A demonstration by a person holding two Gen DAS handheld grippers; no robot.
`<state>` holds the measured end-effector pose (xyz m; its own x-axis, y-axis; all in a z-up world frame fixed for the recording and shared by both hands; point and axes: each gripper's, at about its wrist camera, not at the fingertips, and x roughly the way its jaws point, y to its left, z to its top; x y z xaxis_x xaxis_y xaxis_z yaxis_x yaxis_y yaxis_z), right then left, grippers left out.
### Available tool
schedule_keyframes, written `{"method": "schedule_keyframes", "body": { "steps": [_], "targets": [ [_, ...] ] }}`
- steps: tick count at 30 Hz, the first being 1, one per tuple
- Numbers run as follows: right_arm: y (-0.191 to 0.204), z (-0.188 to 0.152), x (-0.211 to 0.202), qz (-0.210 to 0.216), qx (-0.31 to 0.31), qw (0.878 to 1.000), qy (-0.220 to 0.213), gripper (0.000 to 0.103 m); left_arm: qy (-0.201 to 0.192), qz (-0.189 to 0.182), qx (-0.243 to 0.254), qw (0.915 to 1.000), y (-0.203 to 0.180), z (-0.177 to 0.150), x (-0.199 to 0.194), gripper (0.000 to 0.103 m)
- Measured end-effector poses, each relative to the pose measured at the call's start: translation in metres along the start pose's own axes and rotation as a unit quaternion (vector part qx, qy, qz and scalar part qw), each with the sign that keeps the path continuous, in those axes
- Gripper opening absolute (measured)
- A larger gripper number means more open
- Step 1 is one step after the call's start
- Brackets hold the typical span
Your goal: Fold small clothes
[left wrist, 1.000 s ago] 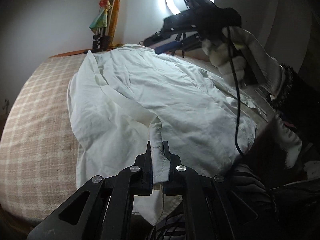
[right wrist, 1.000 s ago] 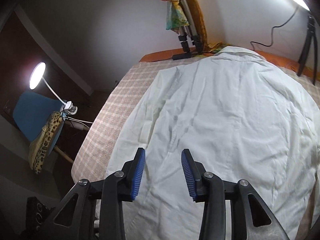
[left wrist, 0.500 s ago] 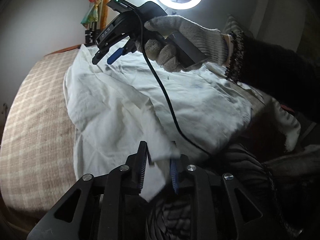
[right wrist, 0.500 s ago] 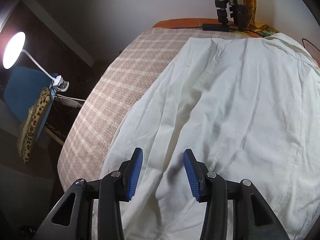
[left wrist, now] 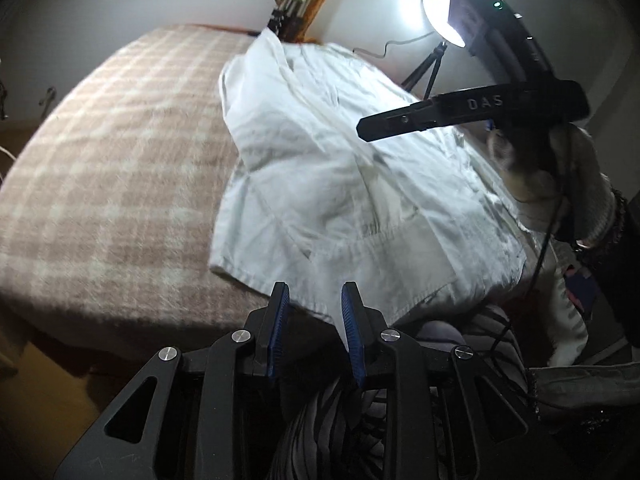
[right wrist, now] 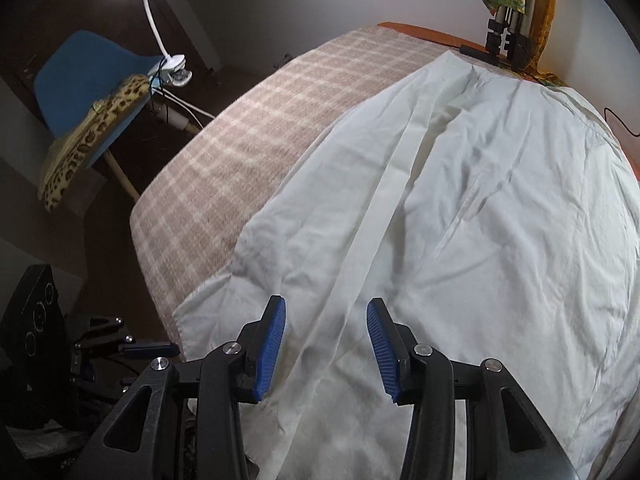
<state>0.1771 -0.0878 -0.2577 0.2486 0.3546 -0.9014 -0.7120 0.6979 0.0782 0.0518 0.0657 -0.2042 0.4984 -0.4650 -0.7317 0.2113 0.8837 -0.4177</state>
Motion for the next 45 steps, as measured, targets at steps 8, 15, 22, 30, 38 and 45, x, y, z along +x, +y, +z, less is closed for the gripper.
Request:
{"method": "schedule_keyframes", "body": {
  "steps": [8,15,22,30,38,45],
  "targets": [
    [-0.012,-0.032,0.006,-0.087,0.003,0.996,0.027,0.032,-0.037,0.051,0.007,0.998,-0.005,0.0,-0.008,0.025],
    [-0.01,-0.015,-0.027,-0.062,-0.001,0.998,-0.026,0.035,-0.079,0.095,-0.034,0.9918,0.021,0.013,-0.008,0.067],
    [-0.003,0.048,-0.037,0.008,0.038,0.997,-0.067,0.046,-0.098,0.036,-0.073,0.9918,0.042,0.013,-0.003,0.064],
    [-0.001,0.132,0.015,0.046,0.108,0.992,-0.048,0.061,-0.098,-0.021,-0.104,0.9895,0.058,0.02,0.011,0.009],
    [-0.013,0.179,0.089,-0.074,0.123,0.989,0.024,0.06,-0.107,-0.061,-0.098,0.9875,0.05,0.016,0.009,0.004],
    [-0.028,0.193,0.114,-0.113,0.13,0.984,0.049,0.063,-0.109,-0.069,-0.098,0.9867,0.052,0.016,0.001,0.004]
  ]
}}
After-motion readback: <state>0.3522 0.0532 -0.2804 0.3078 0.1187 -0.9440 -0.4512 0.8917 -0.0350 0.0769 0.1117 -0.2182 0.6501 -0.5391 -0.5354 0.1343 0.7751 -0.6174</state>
